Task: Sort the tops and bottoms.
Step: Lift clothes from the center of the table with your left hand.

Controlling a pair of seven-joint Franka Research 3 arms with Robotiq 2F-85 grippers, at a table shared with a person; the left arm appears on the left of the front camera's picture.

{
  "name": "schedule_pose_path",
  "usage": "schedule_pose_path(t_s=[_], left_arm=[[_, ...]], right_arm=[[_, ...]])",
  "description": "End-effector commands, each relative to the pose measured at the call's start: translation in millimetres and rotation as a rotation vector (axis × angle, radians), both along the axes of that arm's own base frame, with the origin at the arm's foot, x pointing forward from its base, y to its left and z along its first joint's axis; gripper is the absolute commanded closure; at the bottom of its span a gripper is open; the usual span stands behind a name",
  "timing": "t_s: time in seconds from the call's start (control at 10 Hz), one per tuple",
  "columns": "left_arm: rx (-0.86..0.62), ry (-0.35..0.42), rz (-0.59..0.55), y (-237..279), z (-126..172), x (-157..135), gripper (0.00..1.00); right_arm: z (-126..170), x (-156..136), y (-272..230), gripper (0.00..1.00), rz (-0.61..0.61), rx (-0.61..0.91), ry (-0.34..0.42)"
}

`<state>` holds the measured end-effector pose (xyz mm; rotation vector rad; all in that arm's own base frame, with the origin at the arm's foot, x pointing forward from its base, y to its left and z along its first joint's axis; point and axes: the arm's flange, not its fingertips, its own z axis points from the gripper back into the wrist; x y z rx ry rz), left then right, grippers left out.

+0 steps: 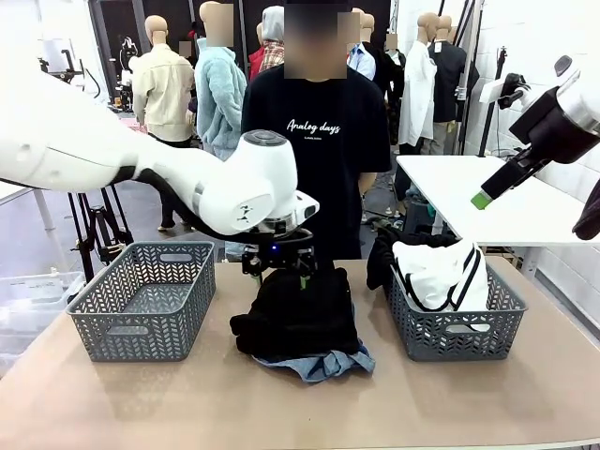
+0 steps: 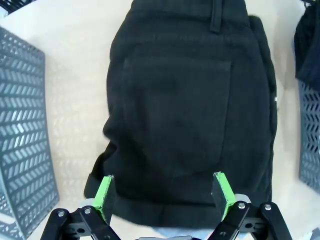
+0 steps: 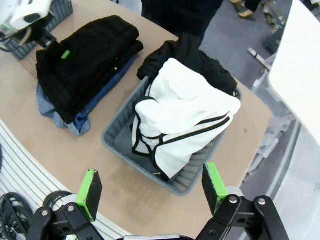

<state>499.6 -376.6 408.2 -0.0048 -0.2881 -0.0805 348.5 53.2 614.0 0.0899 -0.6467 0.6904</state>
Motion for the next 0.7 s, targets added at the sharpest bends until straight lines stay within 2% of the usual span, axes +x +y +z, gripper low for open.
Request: schedule_pose_path(t_s=[0.0,0.3,0.4,0.5,0.6], left_arm=[[-0.041,-0.061,0.080,-15.5,-1.0,23.6,0.00],[-0.170,-0.010,0.232,-14.7,-16.2,31.8,0.00],[-0.171,0.001,0.274,-14.7,-17.5,34.4,0.00],[-0.176,0.038,0.330,-15.3,-20.3,34.9,0.00],[-0.180,0.093,0.339,-18.9,-23.1,32.7,0.00]], right_arm=[[-0.2,1.4,0.3,0.00,0.001,-0.012,-0.004],[-0.2,1.4,0.3,0.00,0.001,-0.012,-0.004],[-0.2,1.4,0.3,0.00,0.001,-0.012,-0.004],[-0.2,1.4,0.3,0.00,0.001,-0.012,-0.004],[-0.2,1.4,0.3,0.00,0.001,-0.012,-0.004]])
